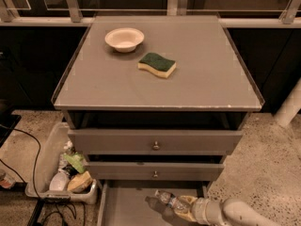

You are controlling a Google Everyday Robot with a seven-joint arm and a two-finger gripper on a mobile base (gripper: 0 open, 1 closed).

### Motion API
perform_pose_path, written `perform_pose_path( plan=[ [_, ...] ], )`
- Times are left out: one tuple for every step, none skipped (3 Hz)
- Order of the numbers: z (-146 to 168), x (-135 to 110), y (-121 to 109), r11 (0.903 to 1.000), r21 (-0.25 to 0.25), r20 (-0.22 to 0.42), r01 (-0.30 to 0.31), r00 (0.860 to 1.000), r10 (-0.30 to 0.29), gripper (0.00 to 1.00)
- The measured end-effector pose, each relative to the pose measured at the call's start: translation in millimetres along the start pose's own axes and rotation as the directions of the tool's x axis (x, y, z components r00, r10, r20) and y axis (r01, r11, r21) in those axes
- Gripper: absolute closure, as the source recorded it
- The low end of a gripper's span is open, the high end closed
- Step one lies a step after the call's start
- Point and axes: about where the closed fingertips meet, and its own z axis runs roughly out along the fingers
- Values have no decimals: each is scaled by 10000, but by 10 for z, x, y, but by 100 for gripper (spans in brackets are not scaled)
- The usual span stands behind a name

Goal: Pick water bottle from bottom drawer and place on counter

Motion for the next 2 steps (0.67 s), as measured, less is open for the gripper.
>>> perform_pose_path(
  plan=[
    [-470,-189,-97,9995,124,146,276,9995,-278,100],
    [-977,-486,-189,9952,523,208,824,9963,-835,100]
  ],
)
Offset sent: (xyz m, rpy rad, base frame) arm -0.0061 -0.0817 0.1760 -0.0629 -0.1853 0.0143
